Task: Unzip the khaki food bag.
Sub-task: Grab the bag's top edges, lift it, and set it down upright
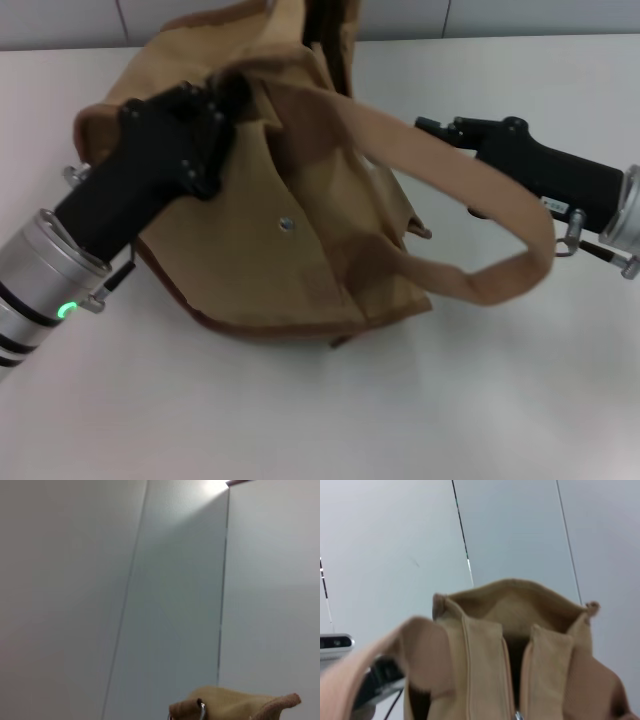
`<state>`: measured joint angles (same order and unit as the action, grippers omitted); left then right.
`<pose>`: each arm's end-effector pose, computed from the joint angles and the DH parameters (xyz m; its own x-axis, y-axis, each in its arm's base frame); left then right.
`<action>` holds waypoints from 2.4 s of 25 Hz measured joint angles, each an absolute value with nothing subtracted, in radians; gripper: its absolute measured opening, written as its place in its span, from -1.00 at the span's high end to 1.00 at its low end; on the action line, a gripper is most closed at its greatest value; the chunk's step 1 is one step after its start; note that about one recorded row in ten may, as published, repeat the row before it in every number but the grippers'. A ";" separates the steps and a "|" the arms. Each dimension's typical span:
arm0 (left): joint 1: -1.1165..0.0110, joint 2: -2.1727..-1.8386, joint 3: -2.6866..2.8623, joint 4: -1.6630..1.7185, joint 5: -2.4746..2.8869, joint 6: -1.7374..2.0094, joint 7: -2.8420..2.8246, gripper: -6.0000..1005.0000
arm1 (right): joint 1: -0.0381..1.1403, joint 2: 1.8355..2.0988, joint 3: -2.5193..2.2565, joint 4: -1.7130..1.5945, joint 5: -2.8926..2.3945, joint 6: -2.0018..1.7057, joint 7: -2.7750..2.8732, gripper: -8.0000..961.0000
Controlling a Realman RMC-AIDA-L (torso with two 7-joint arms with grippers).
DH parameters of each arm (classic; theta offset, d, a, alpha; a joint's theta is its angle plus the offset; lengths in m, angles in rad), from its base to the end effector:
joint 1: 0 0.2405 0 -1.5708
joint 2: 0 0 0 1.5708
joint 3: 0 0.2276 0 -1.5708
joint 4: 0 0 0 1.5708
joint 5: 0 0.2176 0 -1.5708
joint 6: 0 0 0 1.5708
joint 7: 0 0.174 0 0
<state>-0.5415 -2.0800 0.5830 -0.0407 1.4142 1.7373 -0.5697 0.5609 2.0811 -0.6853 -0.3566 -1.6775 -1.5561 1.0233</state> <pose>-0.2016 0.2986 -0.0305 0.4233 -0.1211 0.8978 0.5053 -0.7910 -0.3450 0.2079 0.3332 -0.0299 0.6556 -0.1365 -0.7426 -0.4154 -0.8865 -0.2039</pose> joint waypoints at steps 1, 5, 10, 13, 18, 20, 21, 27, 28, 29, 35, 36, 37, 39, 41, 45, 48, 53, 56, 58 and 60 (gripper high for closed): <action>-0.543 -2.080 0.584 -0.041 1.427 1.732 -0.569 0.69 | 0.569 2.080 -0.693 -0.363 -1.690 -1.555 1.032 0.67; -0.560 -2.080 0.586 -0.049 1.503 1.694 -0.567 0.69 | 0.576 2.070 -0.712 -0.462 -1.790 -1.552 1.112 0.35; -0.586 -2.080 0.587 -0.062 1.578 1.648 -0.565 0.69 | 0.553 2.066 -0.715 -0.604 -1.891 -1.575 1.218 0.09; -0.594 -2.080 0.588 -0.066 1.595 1.639 -0.564 0.68 | 0.559 2.071 -0.717 -0.643 -1.991 -1.582 1.241 -0.03; -0.611 -2.080 0.606 -0.067 1.608 1.621 -0.563 0.68 | 0.579 2.074 -0.717 -0.650 -2.076 -1.582 1.237 -0.23; -0.614 -2.080 0.609 -0.067 1.608 1.616 -0.563 0.68 | 0.581 2.076 -0.717 -0.652 -2.076 -1.579 1.234 -0.31; -0.617 -2.080 0.614 -0.068 1.608 1.610 -0.563 0.68 | 0.584 2.076 -0.717 -0.652 -2.074 -1.576 1.233 -0.32; -0.624 -2.080 0.625 -0.069 1.608 1.601 -0.563 0.68 | 0.604 2.081 -0.716 -0.635 -2.070 -1.571 1.226 -0.36; -0.625 -2.080 0.625 -0.069 1.608 1.600 -0.563 0.68 | 0.608 2.081 -0.716 -0.627 -2.070 -1.569 1.223 -0.33; -0.626 -2.080 0.625 -0.069 1.608 1.600 -0.563 0.68 | 0.614 2.081 -0.716 -0.620 -2.070 -1.567 1.220 -0.31; -0.632 -2.080 0.626 -0.069 1.610 1.599 -0.562 0.67 | 0.640 2.082 -0.759 -0.572 -2.072 -1.507 1.217 0.28; -0.633 -2.080 0.626 -0.069 1.610 1.598 -0.560 0.67 | 0.642 2.082 -0.769 -0.569 -2.069 -1.497 1.217 0.30; -0.635 -2.080 0.626 -0.070 1.610 1.598 -0.557 0.67 | 0.644 2.083 -0.775 -0.568 -2.068 -1.490 1.217 0.33; -0.638 -2.080 0.627 -0.072 1.610 1.597 -0.553 0.67 | 0.646 2.084 -0.783 -0.566 -2.066 -1.486 1.214 0.37; -0.640 -2.080 0.627 -0.073 1.610 1.594 -0.552 0.67 | 0.647 2.085 -0.786 -0.561 -2.057 -1.485 1.203 0.42; -0.642 -2.080 0.627 -0.073 1.609 1.587 -0.551 0.67 | 0.646 2.085 -0.791 -0.543 -2.027 -1.485 1.173 0.51; -0.643 -2.080 0.627 -0.074 1.609 1.584 -0.551 0.66 | 0.645 2.085 -0.792 -0.541 -2.025 -1.484 1.166 0.69; -0.644 -2.080 0.628 -0.074 1.609 1.583 -0.551 0.66 | 0.645 2.084 -0.785 -0.532 -2.025 -1.484 1.163 0.90; -0.644 -2.080 0.627 -0.074 1.610 1.584 -0.551 0.66 | 0.641 2.085 -0.782 -0.531 -2.025 -1.483 1.163 0.98; -0.643 -2.080 0.623 -0.075 1.610 1.589 -0.551 0.66 | 0.634 2.085 -0.779 -0.531 -2.024 -1.482 1.163 0.97; -0.638 -2.080 0.617 -0.075 1.607 1.595 -0.551 0.66 | 0.624 2.083 -0.775 -0.532 -2.022 -1.482 1.163 0.96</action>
<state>-0.6381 -2.0801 0.6174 -0.0750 1.6066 1.5951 -0.5506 0.6239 2.0833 -0.7746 -0.5316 -2.0218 -1.4821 1.1627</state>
